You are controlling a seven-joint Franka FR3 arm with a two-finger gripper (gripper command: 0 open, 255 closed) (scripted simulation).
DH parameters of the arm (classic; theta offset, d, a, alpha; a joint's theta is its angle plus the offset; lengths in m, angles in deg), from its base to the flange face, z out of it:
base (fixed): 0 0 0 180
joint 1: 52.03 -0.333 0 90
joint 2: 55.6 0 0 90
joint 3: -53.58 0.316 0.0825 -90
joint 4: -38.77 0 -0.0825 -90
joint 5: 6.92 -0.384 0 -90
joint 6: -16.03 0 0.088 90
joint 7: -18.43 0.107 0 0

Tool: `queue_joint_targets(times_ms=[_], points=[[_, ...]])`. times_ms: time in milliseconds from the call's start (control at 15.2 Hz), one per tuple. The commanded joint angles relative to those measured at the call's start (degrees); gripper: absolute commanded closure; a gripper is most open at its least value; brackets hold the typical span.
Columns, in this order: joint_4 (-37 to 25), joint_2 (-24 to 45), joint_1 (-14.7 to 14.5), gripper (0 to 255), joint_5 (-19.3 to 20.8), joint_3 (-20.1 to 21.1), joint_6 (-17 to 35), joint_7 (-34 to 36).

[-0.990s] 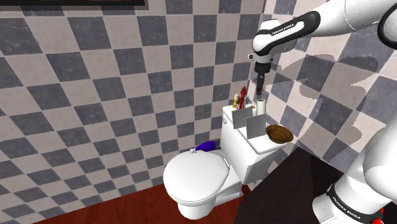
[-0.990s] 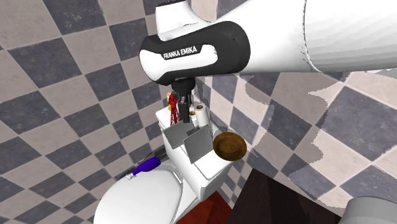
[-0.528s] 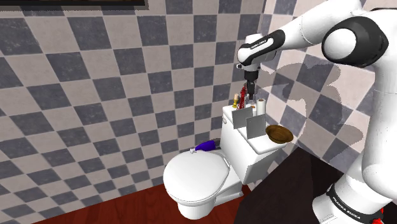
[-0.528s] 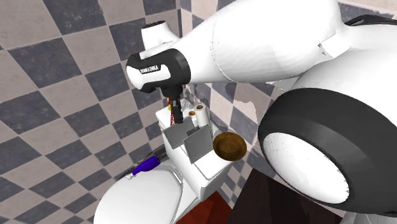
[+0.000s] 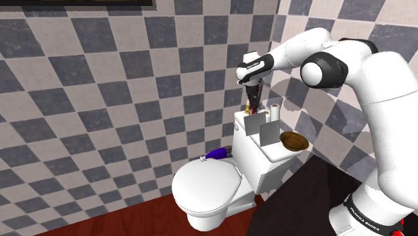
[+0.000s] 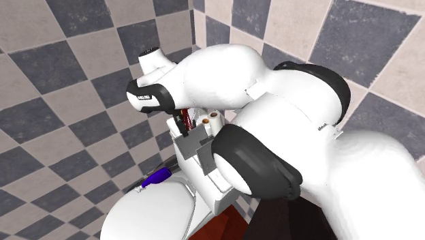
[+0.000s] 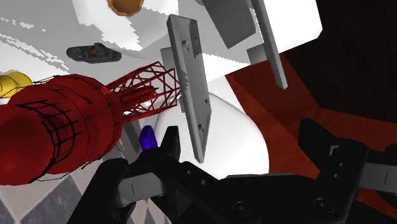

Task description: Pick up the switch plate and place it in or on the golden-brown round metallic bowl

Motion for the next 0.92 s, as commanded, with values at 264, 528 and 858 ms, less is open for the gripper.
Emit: queue_joint_targets(times_ms=[264, 528, 858], points=[[-12.1, 11.3, 1.6, 0, 0.6, 1.8, -2.1, -3.8], [-10.1, 11.9, 1.7, 0, 0.5, 1.9, 0.6, -3.9], [-9.5, 12.3, 1.7, 0, 0.4, 1.9, 1.6, -3.9]])
